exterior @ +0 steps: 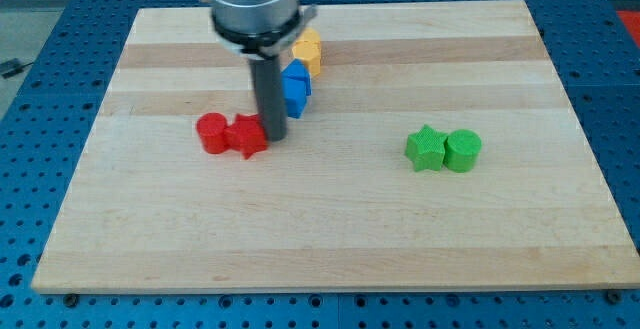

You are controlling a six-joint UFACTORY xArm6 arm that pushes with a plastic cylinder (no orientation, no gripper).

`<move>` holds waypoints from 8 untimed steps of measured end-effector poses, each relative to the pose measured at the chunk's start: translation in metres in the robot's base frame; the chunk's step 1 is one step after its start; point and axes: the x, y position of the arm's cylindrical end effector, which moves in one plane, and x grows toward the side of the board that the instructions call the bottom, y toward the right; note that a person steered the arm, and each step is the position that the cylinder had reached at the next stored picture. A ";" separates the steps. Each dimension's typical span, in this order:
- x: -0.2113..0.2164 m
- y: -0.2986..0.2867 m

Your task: Move red star along with red circle towards left middle of the board

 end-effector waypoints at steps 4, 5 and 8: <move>0.029 -0.025; 0.065 -0.013; 0.038 -0.116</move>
